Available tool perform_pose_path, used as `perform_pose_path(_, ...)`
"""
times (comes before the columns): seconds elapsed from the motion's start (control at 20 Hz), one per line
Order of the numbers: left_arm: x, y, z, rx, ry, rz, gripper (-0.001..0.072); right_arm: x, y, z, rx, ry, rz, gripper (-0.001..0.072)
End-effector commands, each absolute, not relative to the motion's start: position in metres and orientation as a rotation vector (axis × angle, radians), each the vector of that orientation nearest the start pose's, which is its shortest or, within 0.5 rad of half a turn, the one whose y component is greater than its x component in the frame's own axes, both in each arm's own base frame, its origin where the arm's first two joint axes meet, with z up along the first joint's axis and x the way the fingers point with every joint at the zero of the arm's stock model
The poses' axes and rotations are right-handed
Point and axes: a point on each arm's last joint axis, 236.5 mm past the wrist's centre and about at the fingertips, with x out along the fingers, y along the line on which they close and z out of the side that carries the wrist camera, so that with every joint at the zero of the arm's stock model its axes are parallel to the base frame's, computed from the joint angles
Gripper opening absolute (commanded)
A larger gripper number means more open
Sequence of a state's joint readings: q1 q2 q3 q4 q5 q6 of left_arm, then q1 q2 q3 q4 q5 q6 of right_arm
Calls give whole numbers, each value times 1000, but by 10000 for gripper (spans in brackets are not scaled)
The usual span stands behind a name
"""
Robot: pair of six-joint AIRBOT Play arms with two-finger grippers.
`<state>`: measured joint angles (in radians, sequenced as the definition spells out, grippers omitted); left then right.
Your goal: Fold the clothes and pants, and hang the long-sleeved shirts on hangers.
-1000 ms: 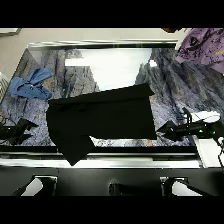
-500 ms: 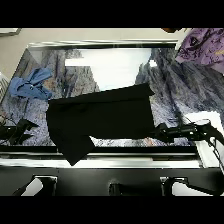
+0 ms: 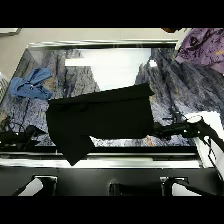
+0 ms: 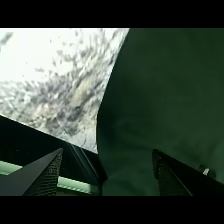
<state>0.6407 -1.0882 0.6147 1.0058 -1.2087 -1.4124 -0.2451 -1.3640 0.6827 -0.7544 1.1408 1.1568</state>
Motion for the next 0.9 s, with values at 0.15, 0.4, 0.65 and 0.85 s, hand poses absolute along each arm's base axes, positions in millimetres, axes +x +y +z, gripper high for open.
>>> perform_pose_path(0.15, 253, 19, -91, -1019, 1341, 67, 600, 292, 91, -72, 785, 1435, 360, 31)
perform_pose_path(0.4, 266, 11, -104, -965, 1344, 64, 601, 287, 96, -68, 803, 1459, 376, 31)
perform_pose_path(0.65, 278, -5, -114, -924, 1346, 40, 21, 289, 96, -54, 787, 1420, 382, 30)
perform_pose_path(0.85, 315, -9, -77, -832, 1266, -41, 17, 316, 90, -23, 729, 1323, 407, 30)
